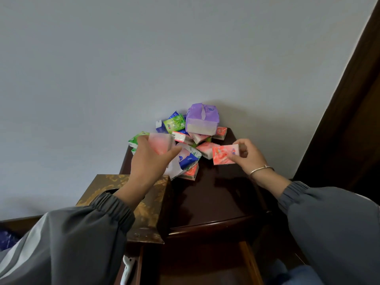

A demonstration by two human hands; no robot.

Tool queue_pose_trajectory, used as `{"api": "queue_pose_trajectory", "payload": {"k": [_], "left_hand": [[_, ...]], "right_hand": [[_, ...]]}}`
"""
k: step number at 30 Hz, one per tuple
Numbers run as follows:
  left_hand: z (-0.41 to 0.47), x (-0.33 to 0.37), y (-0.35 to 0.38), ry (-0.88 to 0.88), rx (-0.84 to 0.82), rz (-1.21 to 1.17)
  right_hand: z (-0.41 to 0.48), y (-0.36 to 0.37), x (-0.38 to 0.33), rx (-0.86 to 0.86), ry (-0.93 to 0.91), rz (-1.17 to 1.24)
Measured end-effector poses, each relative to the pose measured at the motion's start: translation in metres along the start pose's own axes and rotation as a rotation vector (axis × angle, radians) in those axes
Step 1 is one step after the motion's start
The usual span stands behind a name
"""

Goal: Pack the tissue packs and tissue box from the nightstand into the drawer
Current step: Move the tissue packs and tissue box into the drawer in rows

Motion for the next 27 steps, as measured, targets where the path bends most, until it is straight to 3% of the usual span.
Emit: {"api": "queue_pose_trajectory", "payload": {"k": [3, 6, 10, 19, 21, 27], "left_hand": [[-0.008, 0.013, 0.007, -0.015, -0.079, -0.113], [-0.024, 0.024, 0.02, -0.11, -0.278, -0.391], [-0.051, 0.04, 0.031, -0.069, -0.543, -0.574], [-0.073, 0.027, 0.012, -0.132, -0.69, -0.769], [-0.069, 0.017, 0.004, -0.146, -0.667, -0.8], [-0.034, -0.044, -0.037, -0.248, -0.226, -0.685]], "right_hand": [[-0.022, -0.005, -0.032, -0.095, -0.057, 0.176], [-0.047, 0.003, -0.062, -0.236, -0.065, 0.14], [-0.071, 0.007, -0.085, -0.246, -0.024, 0.182], [-0.093, 0.045, -0.106, -0.458, 0.082, 0.508], [-0.085, 0.052, -0.108, -0.45, 0.087, 0.467], [-0.036, 0.064, -0.111, -0.114, -0.252, -0.314]]}}
Point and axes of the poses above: each hand's wrist, its own z-axis towards the middle knuckle, its own y-axis out of the palm, x = y × z, the point moved 8 cm from there along z, towards the middle knuckle, and after that the axes turned 6 degrees about y, right-handed, at the moved point
